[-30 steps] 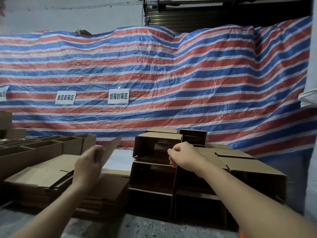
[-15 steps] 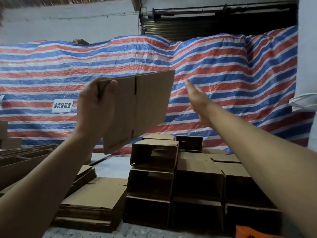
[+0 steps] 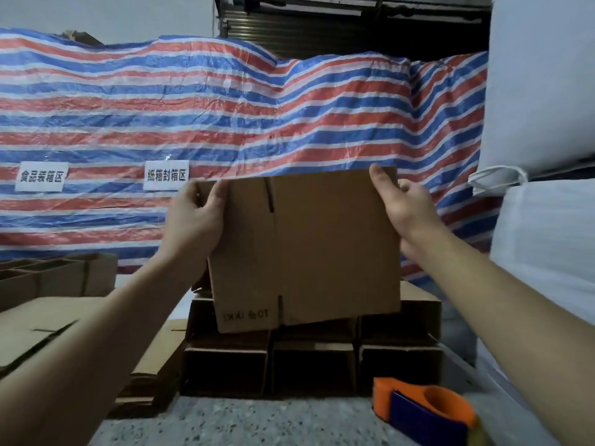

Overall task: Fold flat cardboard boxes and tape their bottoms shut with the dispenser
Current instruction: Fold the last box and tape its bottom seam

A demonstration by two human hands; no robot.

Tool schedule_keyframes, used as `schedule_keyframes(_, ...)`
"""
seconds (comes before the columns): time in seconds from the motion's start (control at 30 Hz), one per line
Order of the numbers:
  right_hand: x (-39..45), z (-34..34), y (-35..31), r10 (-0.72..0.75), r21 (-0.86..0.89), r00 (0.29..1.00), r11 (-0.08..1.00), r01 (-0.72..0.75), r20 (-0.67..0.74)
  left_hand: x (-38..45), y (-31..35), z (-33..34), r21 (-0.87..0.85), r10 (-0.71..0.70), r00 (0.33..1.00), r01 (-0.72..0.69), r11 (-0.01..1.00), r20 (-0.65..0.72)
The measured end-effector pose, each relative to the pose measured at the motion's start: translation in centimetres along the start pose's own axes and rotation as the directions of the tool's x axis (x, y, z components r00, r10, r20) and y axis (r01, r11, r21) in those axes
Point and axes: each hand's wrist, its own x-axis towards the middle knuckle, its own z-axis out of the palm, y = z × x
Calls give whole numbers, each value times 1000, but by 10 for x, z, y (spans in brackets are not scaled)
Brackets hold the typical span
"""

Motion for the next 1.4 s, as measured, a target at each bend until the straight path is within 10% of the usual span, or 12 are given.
schedule_keyframes(0.5,-103,-21,174,319,-138,941,943,-303,112,-127,-127,21,84,-384,915,376,923,127)
schedule_keyframes(1.03,-107,-27,176,341,96,900,921,-377,270,-128,-118,19,24,-474,872,475,880,125)
schedule_keyframes(1.4,-80,-32,157,451,55,670,805,-591,590,-122,-112,27,109,-623,778,614,782,87)
